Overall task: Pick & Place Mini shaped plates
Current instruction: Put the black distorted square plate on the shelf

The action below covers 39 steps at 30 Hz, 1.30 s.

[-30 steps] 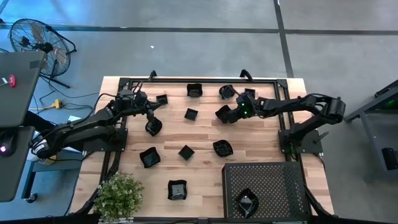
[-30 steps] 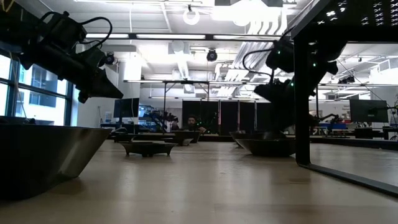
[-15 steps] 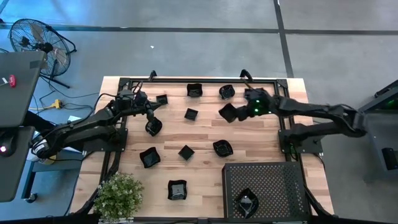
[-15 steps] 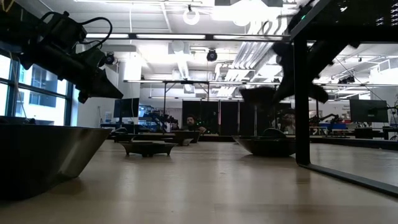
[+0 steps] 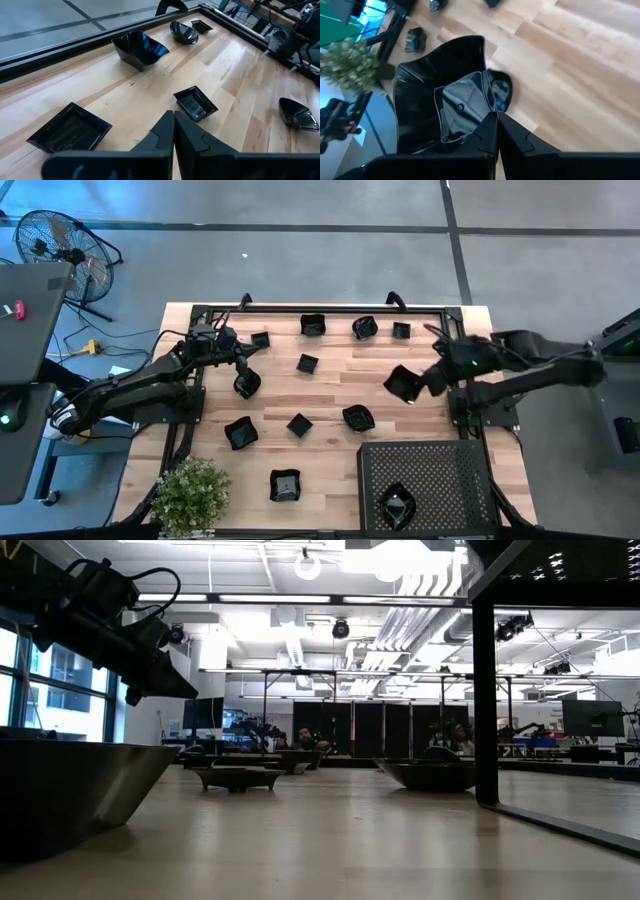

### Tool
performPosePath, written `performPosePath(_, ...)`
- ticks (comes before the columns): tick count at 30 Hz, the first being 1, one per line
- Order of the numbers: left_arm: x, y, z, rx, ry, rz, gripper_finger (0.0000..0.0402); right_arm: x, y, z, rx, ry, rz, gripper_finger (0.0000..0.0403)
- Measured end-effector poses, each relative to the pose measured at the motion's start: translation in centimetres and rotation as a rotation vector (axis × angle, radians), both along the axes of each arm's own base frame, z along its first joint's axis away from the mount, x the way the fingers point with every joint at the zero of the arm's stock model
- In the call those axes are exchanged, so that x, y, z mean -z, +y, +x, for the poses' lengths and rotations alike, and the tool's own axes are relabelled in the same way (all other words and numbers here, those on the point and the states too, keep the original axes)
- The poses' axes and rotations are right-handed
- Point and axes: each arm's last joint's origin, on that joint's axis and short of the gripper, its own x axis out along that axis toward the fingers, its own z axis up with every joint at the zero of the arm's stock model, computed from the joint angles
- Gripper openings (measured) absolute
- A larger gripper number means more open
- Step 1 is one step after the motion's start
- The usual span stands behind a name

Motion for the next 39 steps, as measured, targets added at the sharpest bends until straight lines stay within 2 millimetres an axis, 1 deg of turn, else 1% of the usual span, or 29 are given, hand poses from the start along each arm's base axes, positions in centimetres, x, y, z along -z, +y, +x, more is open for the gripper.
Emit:
performPosePath(3, 0.0, 0.0, 0.0, 0.0, 0.0, 0.0, 0.0001, -1.0, 2.1, 0.2, -0.019, -0.007, 0.025, 0.0003)
performPosePath(6, 0.0, 0.0, 0.0, 0.0, 0.0, 0.0, 0.0001, -1.1, 4.4, 0.7, -0.061, 0.011, 0.058, 0.0003)
performPosePath(10, 0.0, 0.0, 0.0, 0.0, 0.0, 0.0, 0.0001, -0.8, 7.1, 0.5, -0.106, 0.057, 0.119, 0.0003)
performPosePath(18, 0.0, 0.0, 0.0, 0.0, 0.0, 0.0, 0.0001, 0.0, 11.4, -0.7, -0.146, 0.105, 0.195, 0.0003)
performPosePath(26, 0.0, 0.0, 0.0, 0.001, 0.0, -0.001, 0.0001, 1.6, 16.1, -2.1, -0.265, 0.25, 0.261, 0.0002)
performPosePath(29, 0.0, 0.0, 0.0, 0.008, -0.002, -0.003, 0.0001, 2.0, 17.4, -2.5, -0.291, 0.288, 0.248, 0.0001)
performPosePath(32, 0.0, 0.0, 0.0, 0.008, -0.002, -0.003, 0.0001, 2.1, 18.1, -3.0, -0.315, 0.331, 0.208, 0.0001)
performPosePath(39, 0.0, 0.0, 0.0, 0.007, -0.002, -0.003, 0.0001, 2.4, 20.0, -5.2, -0.417, 0.406, 0.143, 0.0001)
